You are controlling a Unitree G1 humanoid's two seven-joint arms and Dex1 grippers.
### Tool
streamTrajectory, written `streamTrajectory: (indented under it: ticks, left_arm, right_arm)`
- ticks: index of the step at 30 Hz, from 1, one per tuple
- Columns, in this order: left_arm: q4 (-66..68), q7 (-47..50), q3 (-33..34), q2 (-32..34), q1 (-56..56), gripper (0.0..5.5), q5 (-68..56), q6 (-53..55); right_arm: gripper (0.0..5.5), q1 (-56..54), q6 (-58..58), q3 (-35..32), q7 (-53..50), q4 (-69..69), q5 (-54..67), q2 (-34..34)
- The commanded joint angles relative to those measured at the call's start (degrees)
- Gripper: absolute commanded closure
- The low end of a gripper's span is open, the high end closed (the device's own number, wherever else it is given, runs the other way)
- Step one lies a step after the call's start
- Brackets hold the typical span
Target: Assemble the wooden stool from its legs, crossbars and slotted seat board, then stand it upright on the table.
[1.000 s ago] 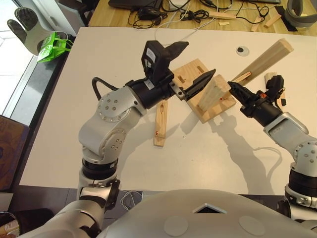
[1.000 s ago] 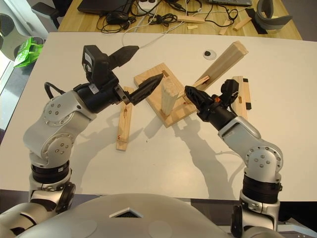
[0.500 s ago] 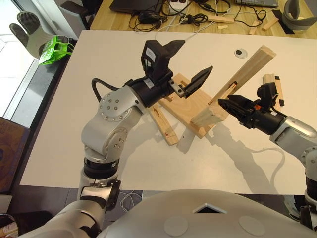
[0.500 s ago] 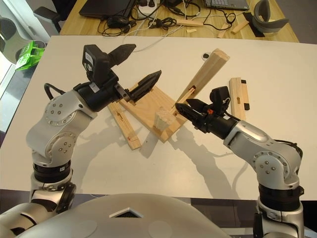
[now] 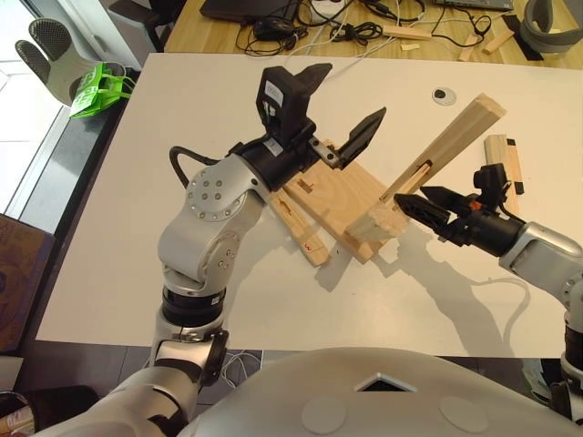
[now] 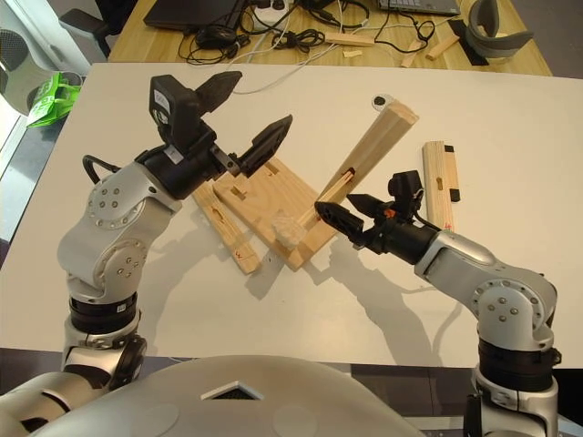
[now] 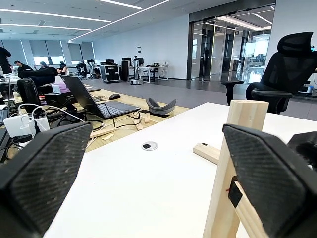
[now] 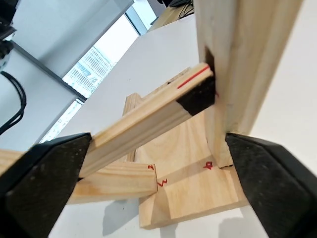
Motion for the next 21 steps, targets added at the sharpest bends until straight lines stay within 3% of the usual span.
streamTrajectory:
  ticks: [1, 6, 12, 16, 21]
  left_arm:
    - [0.6, 0.8, 0.3, -0.5, -1.0, 0.65, 1.2, -0.6]
    - [0.9, 1.3, 0.3, -1.1, -1.1, 0.65, 2.0, -1.2]
    - [1.1, 1.2, 0.6, -1.3, -1.1, 0.65, 2.5, -1.5]
    - [1.1, 1.0, 0.5, -1.4, -1.3, 0.65, 2.4, -1.5]
    - [0.6, 0.9, 0.8, -1.0, -1.4, 0.65, 2.1, -0.9]
  right_arm:
    - [0.12, 2.3, 2.1, -1.1, 3.5, 0.4, -2.1, -3.9]
    - [0.12, 4.2, -1.5, -4.4, 10.4, -0.4, -3.9, -4.3]
    - [1.34, -1.1, -3.4, -10.5, 14.4, -3.1, 6.7, -4.5]
    - [1.95, -7.8, -3.5, -5.6, 9.6, -0.7, -0.5, -4.8]
    - [2.84, -8.1, 0.4, 5.5, 13.9, 0.8, -12.5, -11.2]
